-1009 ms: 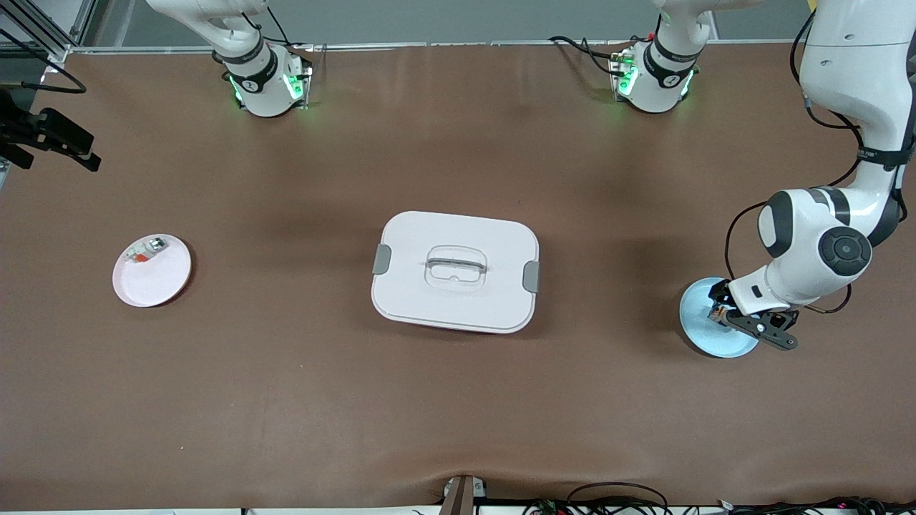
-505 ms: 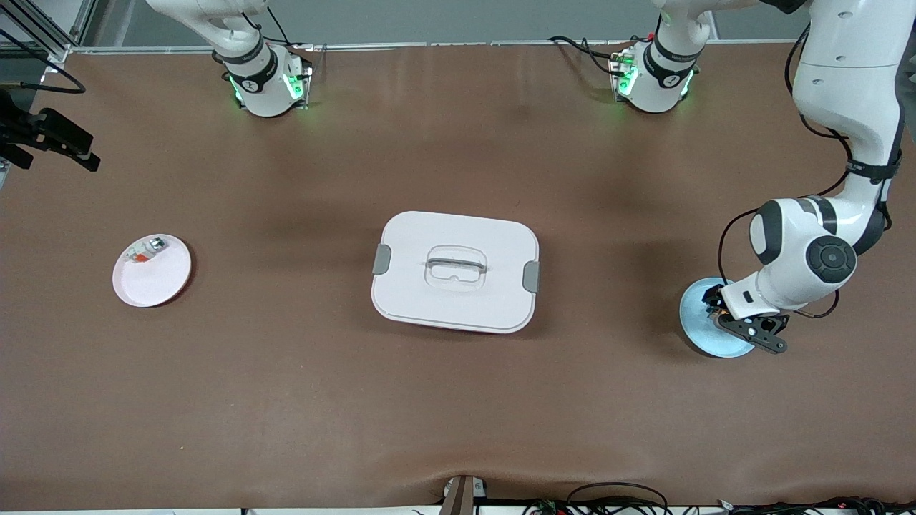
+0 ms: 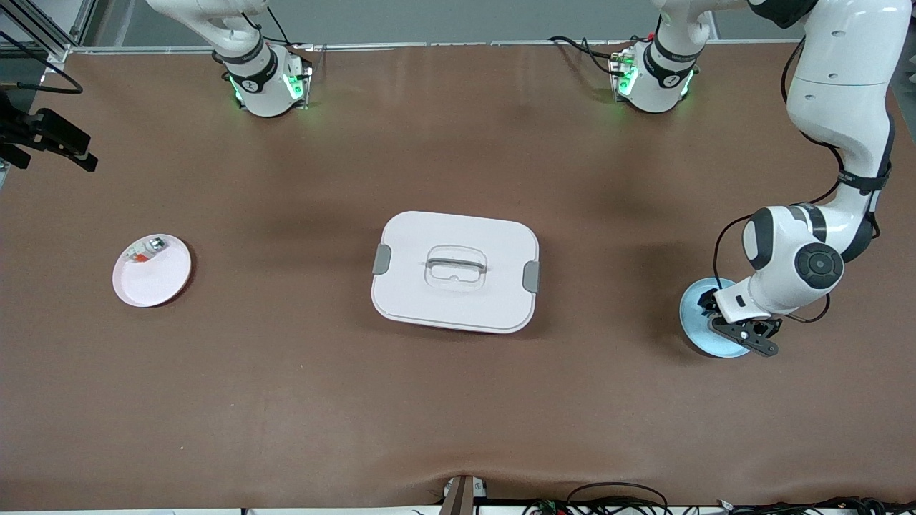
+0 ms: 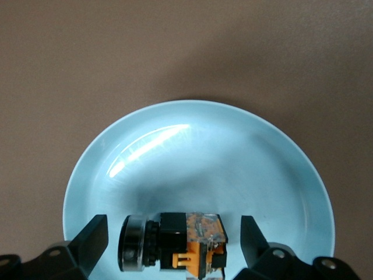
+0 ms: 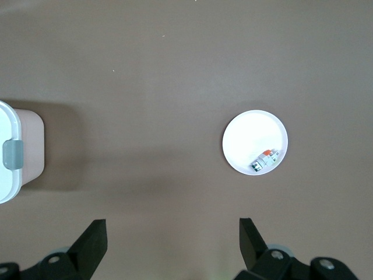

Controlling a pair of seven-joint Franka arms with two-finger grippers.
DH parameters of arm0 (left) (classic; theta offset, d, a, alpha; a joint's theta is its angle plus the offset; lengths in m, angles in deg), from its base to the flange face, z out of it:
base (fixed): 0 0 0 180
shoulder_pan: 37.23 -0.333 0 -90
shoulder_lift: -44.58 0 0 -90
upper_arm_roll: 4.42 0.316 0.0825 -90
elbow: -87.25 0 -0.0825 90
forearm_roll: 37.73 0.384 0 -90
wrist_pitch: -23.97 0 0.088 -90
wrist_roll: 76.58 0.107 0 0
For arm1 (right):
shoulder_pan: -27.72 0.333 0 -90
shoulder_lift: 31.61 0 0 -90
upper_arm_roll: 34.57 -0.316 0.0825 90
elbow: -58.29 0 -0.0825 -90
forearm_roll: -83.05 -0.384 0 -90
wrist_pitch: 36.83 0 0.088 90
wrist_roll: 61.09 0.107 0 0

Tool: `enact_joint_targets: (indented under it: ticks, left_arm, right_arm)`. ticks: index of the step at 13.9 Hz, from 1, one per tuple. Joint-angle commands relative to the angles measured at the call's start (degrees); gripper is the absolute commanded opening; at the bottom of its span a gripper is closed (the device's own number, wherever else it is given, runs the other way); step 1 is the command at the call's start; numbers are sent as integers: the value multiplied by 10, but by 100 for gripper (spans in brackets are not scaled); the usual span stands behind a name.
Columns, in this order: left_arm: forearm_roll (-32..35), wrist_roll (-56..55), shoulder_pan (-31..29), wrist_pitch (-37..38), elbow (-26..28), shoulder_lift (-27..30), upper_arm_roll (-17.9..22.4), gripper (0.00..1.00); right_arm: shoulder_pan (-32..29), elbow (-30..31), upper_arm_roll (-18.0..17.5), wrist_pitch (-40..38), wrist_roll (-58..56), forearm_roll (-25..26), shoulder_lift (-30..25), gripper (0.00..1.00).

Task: Transfer orange switch to right arm and place
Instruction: 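Close the left gripper on the orange switch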

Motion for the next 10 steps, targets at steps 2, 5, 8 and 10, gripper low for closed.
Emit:
enact_joint_targets:
  ticks: [2,5,8,10]
  left_arm:
    - [10,8,-5,-7,-9,-10,-2,100]
    - [10,8,-5,-7,-7,-11,-2,100]
    - [10,8,-5,-7,-4,-11,-2,100]
    - [10,7,-5,-7,-3,-11,-2,100]
  right_arm:
    - [-5,14,-2,6,-5,1,-13,100]
    - [-4,14,-2,10,-5,1,-12,100]
    - [-6,14,-2,9,-5,1,-12,100]
    - [-5,14,-2,10,-5,1,-11,100]
